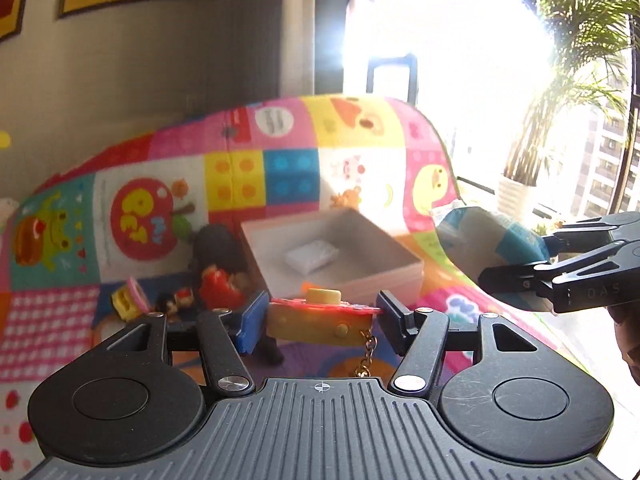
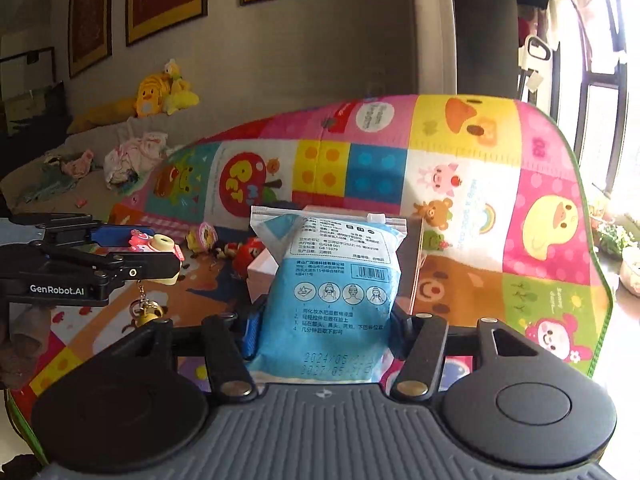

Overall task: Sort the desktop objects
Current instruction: 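Hold the packet in the right gripper while the left gripper approaches the pink keychain toy, then carry packet and pink keychain toy into the pink box while both grippers release them, then grasp the red hooded doll keychain with the right gripper and lift it, then lower the red doll onto the mat and grasp the black cylinder with the right gripper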

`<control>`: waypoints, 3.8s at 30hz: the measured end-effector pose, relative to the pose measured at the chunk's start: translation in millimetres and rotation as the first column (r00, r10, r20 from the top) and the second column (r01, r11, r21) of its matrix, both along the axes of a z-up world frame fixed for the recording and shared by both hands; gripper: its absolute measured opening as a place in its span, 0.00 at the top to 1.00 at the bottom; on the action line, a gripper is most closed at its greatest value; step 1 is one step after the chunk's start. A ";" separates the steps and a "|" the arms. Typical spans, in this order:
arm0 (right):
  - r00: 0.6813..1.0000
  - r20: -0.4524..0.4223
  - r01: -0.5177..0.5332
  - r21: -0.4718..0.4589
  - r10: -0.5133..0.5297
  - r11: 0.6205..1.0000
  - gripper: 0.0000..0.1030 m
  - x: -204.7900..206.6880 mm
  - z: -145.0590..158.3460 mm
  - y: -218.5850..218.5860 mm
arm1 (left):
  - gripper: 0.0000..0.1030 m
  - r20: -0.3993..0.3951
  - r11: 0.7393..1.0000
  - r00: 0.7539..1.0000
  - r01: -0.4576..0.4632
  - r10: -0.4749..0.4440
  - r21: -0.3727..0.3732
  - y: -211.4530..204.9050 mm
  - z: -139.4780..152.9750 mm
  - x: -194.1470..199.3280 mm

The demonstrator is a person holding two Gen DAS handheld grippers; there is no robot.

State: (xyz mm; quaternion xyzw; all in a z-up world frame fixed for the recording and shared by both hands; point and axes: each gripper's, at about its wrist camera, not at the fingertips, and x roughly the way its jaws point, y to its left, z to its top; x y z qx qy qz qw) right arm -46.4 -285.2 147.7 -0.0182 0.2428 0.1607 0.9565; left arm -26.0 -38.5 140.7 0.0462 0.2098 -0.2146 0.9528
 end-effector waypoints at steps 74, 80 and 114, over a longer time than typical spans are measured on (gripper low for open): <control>0.946 -0.267 -0.286 -0.407 0.186 0.868 0.54 161.2 -122.6 250.0 | 0.01 -0.258 0.784 0.815 -0.575 0.519 -0.236 151.5 -129.1 62.9; 0.900 -0.244 -0.435 -0.465 0.361 0.771 0.54 64.8 -115.1 199.3 | 0.01 -0.273 0.777 0.805 -0.586 0.527 -0.230 155.9 -130.1 63.3; 0.965 -0.097 -0.257 -0.156 0.244 0.954 0.35 41.6 -112.0 72.7 | 0.01 -0.274 0.951 0.915 -0.310 0.297 -0.005 43.1 -126.2 51.2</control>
